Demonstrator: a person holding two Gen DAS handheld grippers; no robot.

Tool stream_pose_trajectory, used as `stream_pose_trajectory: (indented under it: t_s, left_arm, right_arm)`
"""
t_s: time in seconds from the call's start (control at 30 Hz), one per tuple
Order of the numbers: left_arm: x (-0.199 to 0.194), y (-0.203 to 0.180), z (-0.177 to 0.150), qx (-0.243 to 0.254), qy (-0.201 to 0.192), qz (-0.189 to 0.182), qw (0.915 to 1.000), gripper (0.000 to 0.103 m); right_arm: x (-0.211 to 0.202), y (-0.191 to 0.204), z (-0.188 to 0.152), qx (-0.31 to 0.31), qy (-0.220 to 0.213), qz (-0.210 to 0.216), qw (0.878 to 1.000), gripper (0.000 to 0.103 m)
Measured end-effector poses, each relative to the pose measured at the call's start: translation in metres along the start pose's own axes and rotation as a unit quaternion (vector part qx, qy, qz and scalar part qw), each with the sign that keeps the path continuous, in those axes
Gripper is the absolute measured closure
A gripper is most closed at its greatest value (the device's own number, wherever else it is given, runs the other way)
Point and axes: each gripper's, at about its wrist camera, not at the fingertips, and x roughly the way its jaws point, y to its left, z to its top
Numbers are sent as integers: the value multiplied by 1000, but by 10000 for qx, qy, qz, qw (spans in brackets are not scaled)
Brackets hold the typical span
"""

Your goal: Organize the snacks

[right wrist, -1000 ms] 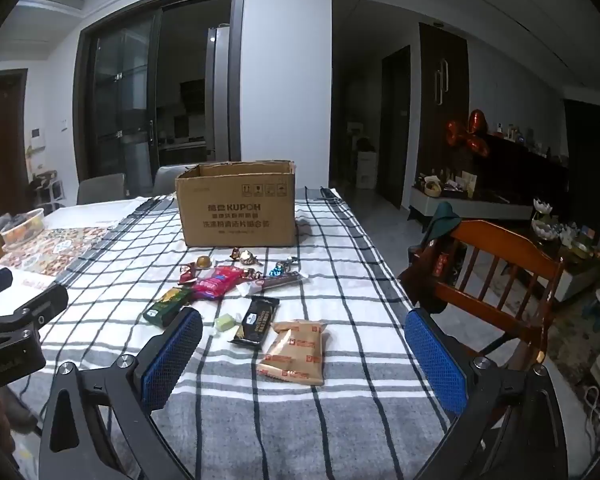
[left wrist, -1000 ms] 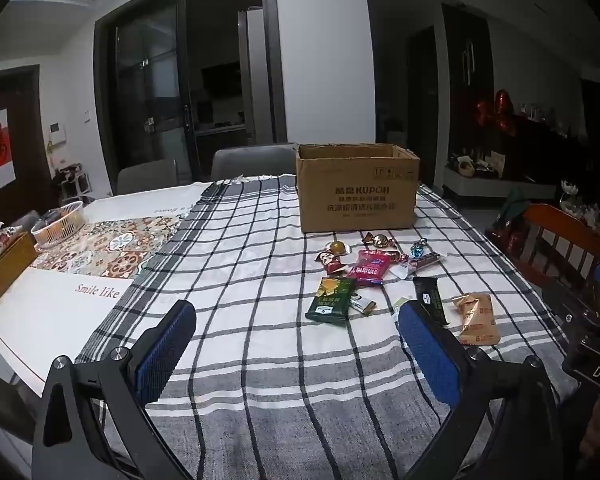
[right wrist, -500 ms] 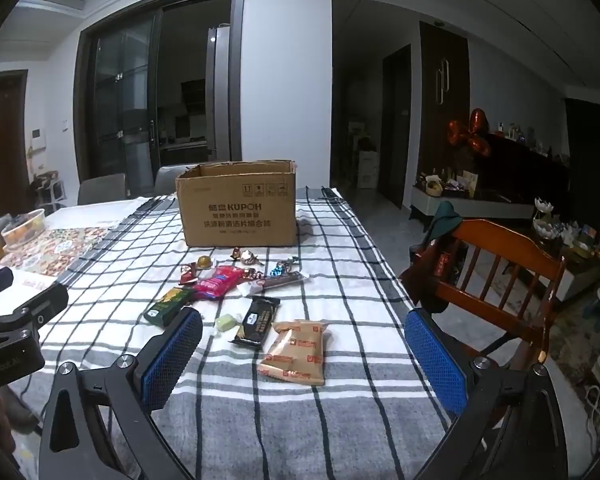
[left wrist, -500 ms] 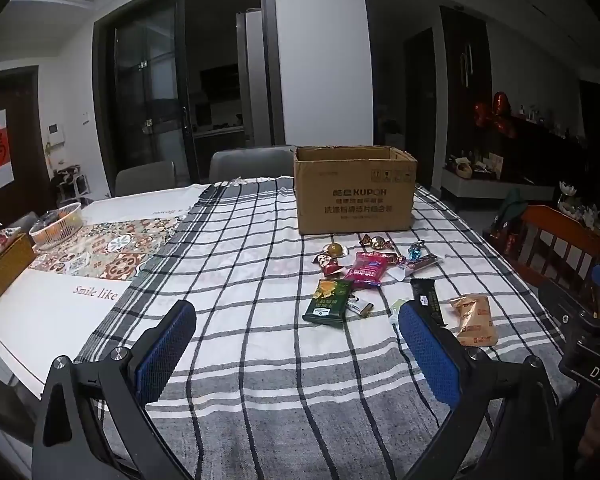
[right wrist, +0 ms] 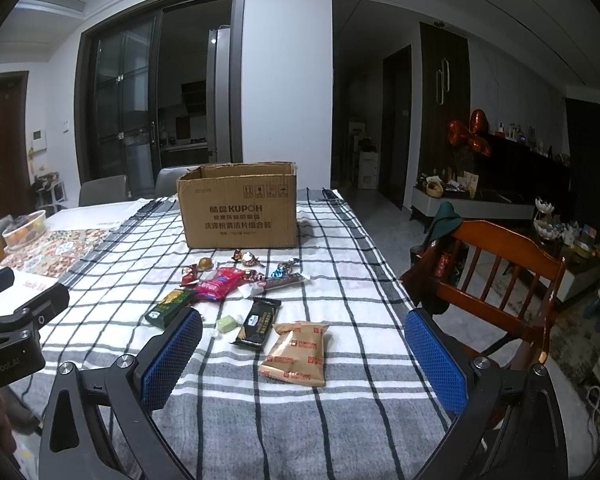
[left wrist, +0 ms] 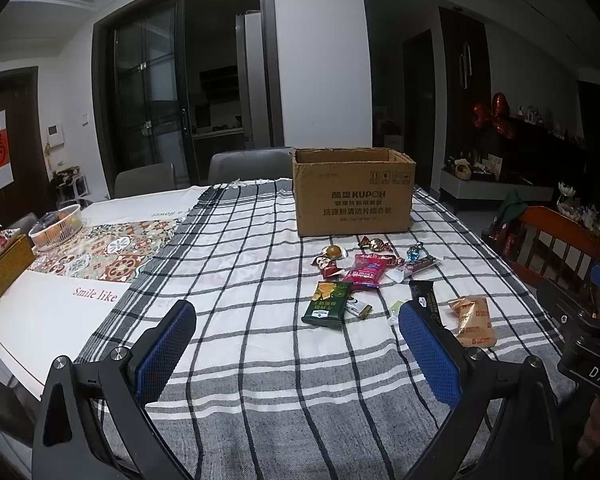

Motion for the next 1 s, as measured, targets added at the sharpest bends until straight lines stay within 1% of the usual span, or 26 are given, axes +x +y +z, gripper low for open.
stream_pose_trajectory:
  t_s: [1.0]
  left_arm:
    - [-1,1,0,-4,-10,20,10000,0]
  right_arm:
    - [1,-1,0,14,-6,9,10000,1]
